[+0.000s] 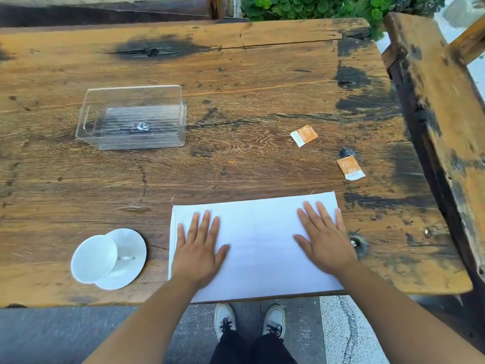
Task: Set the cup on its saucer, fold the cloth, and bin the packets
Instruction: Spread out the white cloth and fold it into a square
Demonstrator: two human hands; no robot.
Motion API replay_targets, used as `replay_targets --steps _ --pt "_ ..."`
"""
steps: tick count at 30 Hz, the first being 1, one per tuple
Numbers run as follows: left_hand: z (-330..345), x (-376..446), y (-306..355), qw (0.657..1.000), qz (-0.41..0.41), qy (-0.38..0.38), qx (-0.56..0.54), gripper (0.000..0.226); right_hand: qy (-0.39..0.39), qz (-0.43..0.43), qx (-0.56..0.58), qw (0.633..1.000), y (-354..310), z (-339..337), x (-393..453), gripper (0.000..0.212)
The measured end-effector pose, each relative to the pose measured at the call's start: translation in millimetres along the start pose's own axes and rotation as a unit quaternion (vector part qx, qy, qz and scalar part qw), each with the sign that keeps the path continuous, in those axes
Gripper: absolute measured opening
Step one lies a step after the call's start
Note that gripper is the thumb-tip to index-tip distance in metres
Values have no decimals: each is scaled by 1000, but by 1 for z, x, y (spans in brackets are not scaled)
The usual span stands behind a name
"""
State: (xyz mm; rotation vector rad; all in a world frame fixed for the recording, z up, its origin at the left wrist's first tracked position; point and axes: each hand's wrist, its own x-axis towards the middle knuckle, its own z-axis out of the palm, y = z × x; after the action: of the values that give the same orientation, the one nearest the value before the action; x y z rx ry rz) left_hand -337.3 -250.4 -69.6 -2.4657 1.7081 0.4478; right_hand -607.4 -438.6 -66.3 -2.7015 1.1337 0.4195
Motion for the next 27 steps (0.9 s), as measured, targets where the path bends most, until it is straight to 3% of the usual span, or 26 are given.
replay_targets --steps 3,6,9,12,13,16,18,20,23,25,27 --pt "-4 1 2 1000 2 -20 -9 74 11 4 1 1000 11 -3 1 71" --pt "-5 1 3 999 3 -33 1 75 23 113 49 992 27 -13 -9 75" --pt "-5 3 11 999 -11 -30 -7 76 38 281 201 938 30 -26 -47 63" --pt "-6 5 18 999 -7 -27 -21 76 44 354 327 875 16 -33 -83 44" --pt "-7 5 19 999 -3 -29 -18 76 40 374 395 838 13 -36 -87 39" --pt "-10 7 20 999 8 -35 -15 76 23 458 598 658 16 -47 -81 17" --pt "-11 10 21 999 14 -39 -10 76 0 485 651 584 27 -56 -76 7" --pt "-13 16 26 999 21 -41 -5 76 -5 474 660 583 40 -63 -77 18" --pt "-18 34 42 998 50 -42 -15 74 54 460 660 592 58 -77 -79 19" --pt "-20 42 53 997 68 -38 -18 72 117 448 624 629 67 -85 -82 16" --pt "-18 42 60 997 68 -32 -19 71 169 421 558 695 69 -93 -85 14"
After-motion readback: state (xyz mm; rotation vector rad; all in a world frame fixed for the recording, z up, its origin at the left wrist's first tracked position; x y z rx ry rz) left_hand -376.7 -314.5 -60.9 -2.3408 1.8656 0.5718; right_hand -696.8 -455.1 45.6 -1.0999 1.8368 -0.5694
